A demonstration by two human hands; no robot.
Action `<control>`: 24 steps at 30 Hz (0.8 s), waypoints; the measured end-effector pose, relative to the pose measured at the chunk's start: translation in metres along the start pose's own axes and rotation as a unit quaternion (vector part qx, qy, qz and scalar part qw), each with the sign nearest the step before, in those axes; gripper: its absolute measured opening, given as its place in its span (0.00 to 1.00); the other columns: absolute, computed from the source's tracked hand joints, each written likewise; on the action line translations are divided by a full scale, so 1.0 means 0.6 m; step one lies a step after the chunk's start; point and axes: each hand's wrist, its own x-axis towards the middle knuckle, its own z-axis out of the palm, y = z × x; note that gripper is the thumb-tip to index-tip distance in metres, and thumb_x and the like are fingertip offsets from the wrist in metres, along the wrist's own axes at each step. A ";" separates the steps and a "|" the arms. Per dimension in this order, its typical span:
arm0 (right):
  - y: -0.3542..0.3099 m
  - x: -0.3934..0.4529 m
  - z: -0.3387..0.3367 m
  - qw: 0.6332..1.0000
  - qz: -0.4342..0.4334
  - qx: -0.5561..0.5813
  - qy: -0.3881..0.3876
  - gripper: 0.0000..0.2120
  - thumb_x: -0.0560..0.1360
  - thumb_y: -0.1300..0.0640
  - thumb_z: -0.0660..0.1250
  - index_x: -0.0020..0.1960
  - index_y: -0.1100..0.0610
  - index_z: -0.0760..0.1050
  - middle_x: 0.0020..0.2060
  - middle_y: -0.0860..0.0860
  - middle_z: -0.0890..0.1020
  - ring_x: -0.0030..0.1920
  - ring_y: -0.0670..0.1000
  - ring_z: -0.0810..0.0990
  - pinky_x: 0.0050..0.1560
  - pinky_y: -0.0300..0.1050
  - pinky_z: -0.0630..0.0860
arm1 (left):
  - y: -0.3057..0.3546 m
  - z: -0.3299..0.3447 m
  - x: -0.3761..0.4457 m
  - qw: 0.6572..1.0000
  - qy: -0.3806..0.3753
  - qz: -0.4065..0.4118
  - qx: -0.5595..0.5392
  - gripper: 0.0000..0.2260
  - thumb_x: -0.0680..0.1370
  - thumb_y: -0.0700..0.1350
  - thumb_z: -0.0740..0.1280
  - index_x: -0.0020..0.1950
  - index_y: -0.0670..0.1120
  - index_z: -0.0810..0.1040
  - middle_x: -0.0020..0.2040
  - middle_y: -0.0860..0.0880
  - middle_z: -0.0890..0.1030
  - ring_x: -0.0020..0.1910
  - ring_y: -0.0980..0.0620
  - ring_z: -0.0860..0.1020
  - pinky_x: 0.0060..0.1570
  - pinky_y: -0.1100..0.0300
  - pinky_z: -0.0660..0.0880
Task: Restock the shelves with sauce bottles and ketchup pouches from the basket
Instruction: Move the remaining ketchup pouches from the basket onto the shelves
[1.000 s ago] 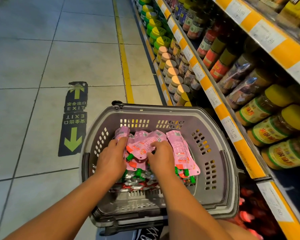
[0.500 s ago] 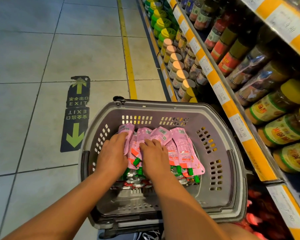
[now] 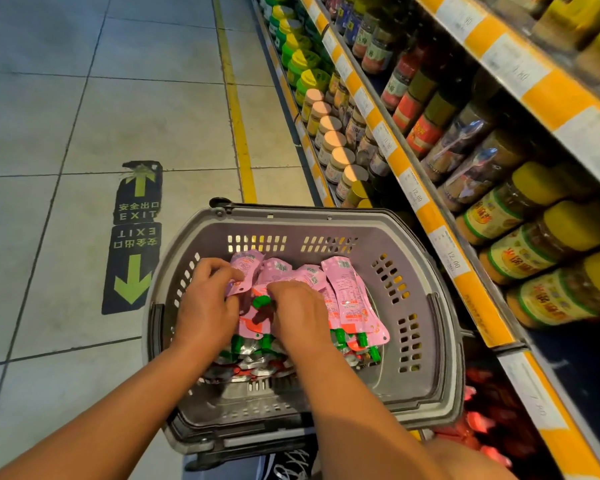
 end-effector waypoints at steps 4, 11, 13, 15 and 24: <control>0.010 -0.020 -0.022 0.998 0.019 0.040 0.054 0.10 0.76 0.61 0.64 0.52 0.51 0.81 0.47 0.52 0.85 0.48 0.58 0.81 0.45 0.50 0.75 | 0.009 -0.012 -0.002 0.999 0.025 0.038 -0.024 0.14 0.75 0.31 0.71 0.56 0.45 0.85 0.54 0.52 0.81 0.51 0.53 0.79 0.50 0.60 0.71; 0.035 -0.077 -0.056 0.959 0.115 0.220 0.137 0.13 0.81 0.59 0.61 0.58 0.48 0.82 0.45 0.47 0.84 0.41 0.50 0.77 0.41 0.46 0.71 | 0.029 -0.027 -0.019 0.992 0.017 0.058 -0.110 0.11 0.76 0.40 0.75 0.56 0.54 0.86 0.51 0.62 0.84 0.51 0.65 0.81 0.51 0.76 0.73; 0.047 -0.095 -0.071 0.925 0.174 0.295 0.166 0.11 0.81 0.59 0.62 0.56 0.50 0.82 0.43 0.46 0.83 0.40 0.47 0.75 0.40 0.44 0.70 | 0.035 -0.028 -0.026 0.983 0.029 -0.030 -0.177 0.08 0.77 0.44 0.76 0.51 0.57 0.85 0.48 0.61 0.86 0.49 0.63 0.82 0.47 0.68 0.78; 0.064 -0.112 -0.090 0.889 0.219 0.349 0.202 0.08 0.82 0.57 0.65 0.48 0.52 0.82 0.38 0.44 0.81 0.38 0.45 0.76 0.39 0.43 0.72 | 0.041 -0.031 -0.031 0.968 0.064 -0.103 -0.217 0.05 0.76 0.47 0.77 0.47 0.57 0.84 0.45 0.58 0.85 0.47 0.58 0.82 0.43 0.59 0.78; 0.096 -0.200 -0.153 0.792 0.288 0.447 0.301 0.14 0.81 0.53 0.70 0.40 0.60 0.73 0.34 0.51 0.74 0.34 0.46 0.70 0.36 0.46 0.69 | 0.075 -0.033 -0.049 0.913 0.080 -0.200 -0.347 0.13 0.74 0.58 0.77 0.45 0.49 0.84 0.37 0.51 0.86 0.39 0.49 0.84 0.37 0.57 0.76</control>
